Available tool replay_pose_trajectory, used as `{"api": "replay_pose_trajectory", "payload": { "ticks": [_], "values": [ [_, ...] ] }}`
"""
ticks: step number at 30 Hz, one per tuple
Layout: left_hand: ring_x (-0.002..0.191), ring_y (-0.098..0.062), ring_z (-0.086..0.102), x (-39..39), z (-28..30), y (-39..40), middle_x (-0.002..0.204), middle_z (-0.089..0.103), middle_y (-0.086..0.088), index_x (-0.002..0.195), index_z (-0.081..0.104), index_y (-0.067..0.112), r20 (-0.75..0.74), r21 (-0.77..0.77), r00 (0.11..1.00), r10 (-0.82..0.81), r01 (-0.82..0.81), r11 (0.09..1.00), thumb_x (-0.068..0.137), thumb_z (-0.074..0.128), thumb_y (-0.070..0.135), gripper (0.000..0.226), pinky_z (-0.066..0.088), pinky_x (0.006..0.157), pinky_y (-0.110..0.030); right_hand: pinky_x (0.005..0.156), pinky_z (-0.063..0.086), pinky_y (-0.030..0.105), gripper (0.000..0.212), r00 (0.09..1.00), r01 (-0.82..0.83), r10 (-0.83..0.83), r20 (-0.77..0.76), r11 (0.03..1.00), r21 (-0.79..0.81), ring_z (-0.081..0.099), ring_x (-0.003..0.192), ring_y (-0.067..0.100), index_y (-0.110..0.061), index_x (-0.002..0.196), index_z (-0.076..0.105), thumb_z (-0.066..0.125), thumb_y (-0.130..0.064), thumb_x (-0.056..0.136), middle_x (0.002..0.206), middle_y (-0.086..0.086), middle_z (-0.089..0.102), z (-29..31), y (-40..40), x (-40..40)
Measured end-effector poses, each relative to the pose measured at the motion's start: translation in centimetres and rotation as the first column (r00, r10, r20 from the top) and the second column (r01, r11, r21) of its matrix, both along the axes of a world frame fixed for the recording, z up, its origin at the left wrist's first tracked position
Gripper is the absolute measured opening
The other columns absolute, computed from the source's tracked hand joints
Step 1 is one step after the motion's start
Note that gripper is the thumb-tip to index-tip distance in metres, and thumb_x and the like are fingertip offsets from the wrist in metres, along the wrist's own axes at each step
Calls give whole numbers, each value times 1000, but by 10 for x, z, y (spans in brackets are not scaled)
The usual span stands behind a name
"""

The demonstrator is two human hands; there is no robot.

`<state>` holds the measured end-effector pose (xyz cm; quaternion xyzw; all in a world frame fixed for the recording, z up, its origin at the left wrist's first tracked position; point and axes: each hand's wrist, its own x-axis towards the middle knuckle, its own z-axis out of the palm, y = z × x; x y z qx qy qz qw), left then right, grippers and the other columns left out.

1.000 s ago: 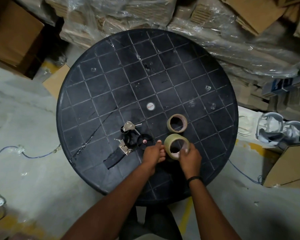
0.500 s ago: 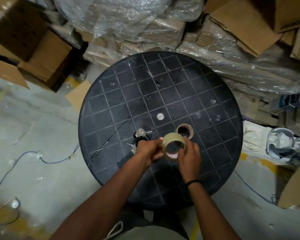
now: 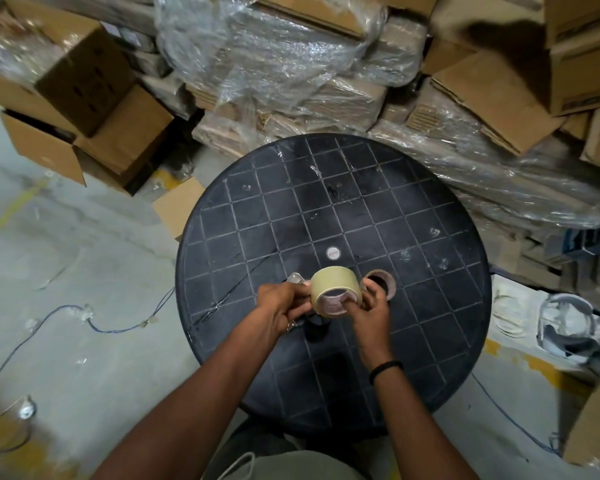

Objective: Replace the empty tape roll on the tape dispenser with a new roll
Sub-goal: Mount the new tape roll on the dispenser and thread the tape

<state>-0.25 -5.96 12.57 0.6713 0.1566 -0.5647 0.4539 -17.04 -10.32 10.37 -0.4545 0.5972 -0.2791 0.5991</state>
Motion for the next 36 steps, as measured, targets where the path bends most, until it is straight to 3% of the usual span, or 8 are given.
{"api": "replay_pose_trajectory", "payload": {
  "ticks": [4, 10, 15, 19, 22, 25, 33, 36],
  "values": [
    [65, -24, 70, 0, -5, 9, 91, 75, -20, 110, 72, -10, -21, -2, 1000, -1, 1, 1000, 84, 74, -8, 26, 59, 44, -27, 98, 54, 55, 54, 1000, -26, 26, 0, 999, 31, 65, 113, 27, -32, 127, 54, 69, -1, 86, 128, 11, 63, -14, 8, 10],
    [46, -22, 69, 13, -20, 22, 81, 73, -22, 101, 70, -13, 18, 84, 999, -48, 46, 995, 80, 70, -17, 21, 61, 45, -29, 102, 42, 26, 48, 885, -302, 221, -409, 942, -146, 54, 110, 15, -25, 141, 57, 57, -9, 96, 133, 2, 47, -13, 6, 20],
    [45, -26, 67, 25, -24, 20, 82, 71, -26, 89, 66, -10, 151, 140, 983, -105, 84, 987, 76, 71, -20, 17, 59, 45, -34, 97, 48, 37, 53, 744, -483, 314, -589, 863, -149, 59, 115, 29, -23, 142, 52, 52, -2, 93, 137, 7, 51, -11, 0, 35],
    [63, -35, 76, 46, -31, 16, 68, 74, -23, 58, 63, 1, 347, 302, 901, -260, 155, 941, 64, 76, -5, 16, 64, 60, -42, 78, 54, 42, 48, 645, -567, 272, -714, 797, -209, 65, 98, 33, -22, 126, 53, 53, 6, 86, 113, 10, 64, -17, -3, 35],
    [69, -24, 76, 63, -37, 17, 71, 75, -13, 63, 64, 7, 446, 431, 794, -413, 213, 877, 75, 77, 13, 18, 61, 62, -35, 65, 56, 45, 40, 502, -681, 309, -808, 717, -148, 65, 87, 33, -23, 110, 51, 52, 6, 83, 98, 8, 64, -25, -8, 29],
    [76, -23, 77, 69, -45, 15, 78, 78, -12, 75, 73, 4, 453, 461, 752, -478, 261, 848, 79, 77, 22, 19, 65, 74, -38, 60, 59, 45, 38, 419, -735, 304, -856, 666, -124, 67, 86, 29, -26, 107, 52, 60, 4, 84, 97, 3, 66, -35, -12, 22],
    [65, -21, 66, 71, -62, 17, 70, 67, -8, 65, 58, 7, 418, 493, 782, -462, 232, 838, 86, 73, 17, 28, 63, 71, -37, 68, 58, 46, 48, 346, -820, 395, -851, 568, -70, 61, 100, 29, -25, 116, 61, 59, 7, 80, 113, 0, 68, -52, -23, 25],
    [53, -20, 64, 85, -64, 21, 66, 67, -10, 66, 62, 5, 390, 470, 828, -402, 197, 861, 83, 74, 11, 21, 59, 51, -32, 77, 57, 45, 45, 339, -854, 428, -838, 513, -84, 58, 110, 29, -26, 118, 68, 58, 1, 83, 123, -1, 67, -60, -24, 26]
  ]
}}
